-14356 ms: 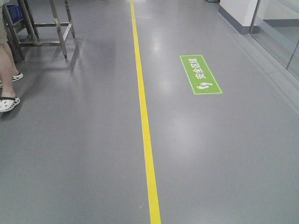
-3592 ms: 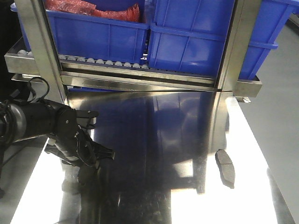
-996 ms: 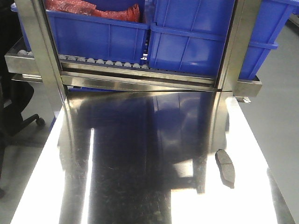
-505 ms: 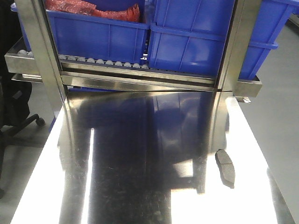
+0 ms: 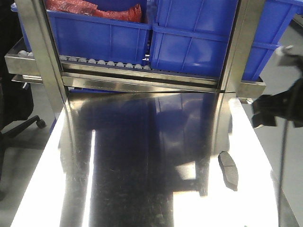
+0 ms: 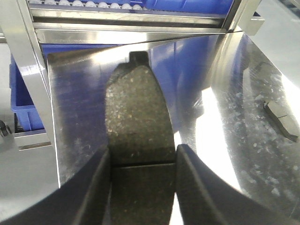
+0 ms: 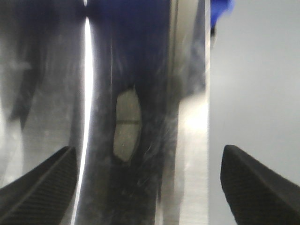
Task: Move and align brake pads A on conveyor
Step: 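Lower the right gripper onto the remaining brake pad and close it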
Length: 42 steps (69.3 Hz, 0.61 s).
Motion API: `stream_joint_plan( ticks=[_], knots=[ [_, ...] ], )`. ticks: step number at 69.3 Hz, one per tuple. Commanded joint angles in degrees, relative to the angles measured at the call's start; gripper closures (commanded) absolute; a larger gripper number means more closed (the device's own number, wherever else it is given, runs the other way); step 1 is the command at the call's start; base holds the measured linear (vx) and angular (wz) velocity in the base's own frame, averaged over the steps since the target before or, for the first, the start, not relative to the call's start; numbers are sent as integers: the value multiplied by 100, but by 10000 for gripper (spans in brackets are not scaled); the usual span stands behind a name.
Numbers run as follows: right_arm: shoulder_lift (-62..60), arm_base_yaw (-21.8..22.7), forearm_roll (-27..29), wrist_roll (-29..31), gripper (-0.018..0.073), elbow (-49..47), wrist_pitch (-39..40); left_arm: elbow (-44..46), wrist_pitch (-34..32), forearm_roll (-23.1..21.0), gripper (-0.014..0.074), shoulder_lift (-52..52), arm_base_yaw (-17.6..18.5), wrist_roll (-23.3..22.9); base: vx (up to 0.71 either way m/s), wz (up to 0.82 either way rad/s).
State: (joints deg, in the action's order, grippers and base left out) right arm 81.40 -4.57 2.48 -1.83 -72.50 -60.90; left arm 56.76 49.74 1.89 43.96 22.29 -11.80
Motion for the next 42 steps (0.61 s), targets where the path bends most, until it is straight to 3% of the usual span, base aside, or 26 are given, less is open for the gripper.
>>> stream_joint_plan(
  ticks=[1,20,42],
  knots=[
    [521,-82,137,108,-33,-463,-128,160,-471,7,603,-29,31,-48,0,0],
    [1892,-609,-108,77,-33,-832,-161,160,-471,7,603,-29,31,-48,0,0],
    [2227,-605,-284,-88,-33,-832,-8,160,-471,7,603,-29,31,-48,0,0]
  ],
)
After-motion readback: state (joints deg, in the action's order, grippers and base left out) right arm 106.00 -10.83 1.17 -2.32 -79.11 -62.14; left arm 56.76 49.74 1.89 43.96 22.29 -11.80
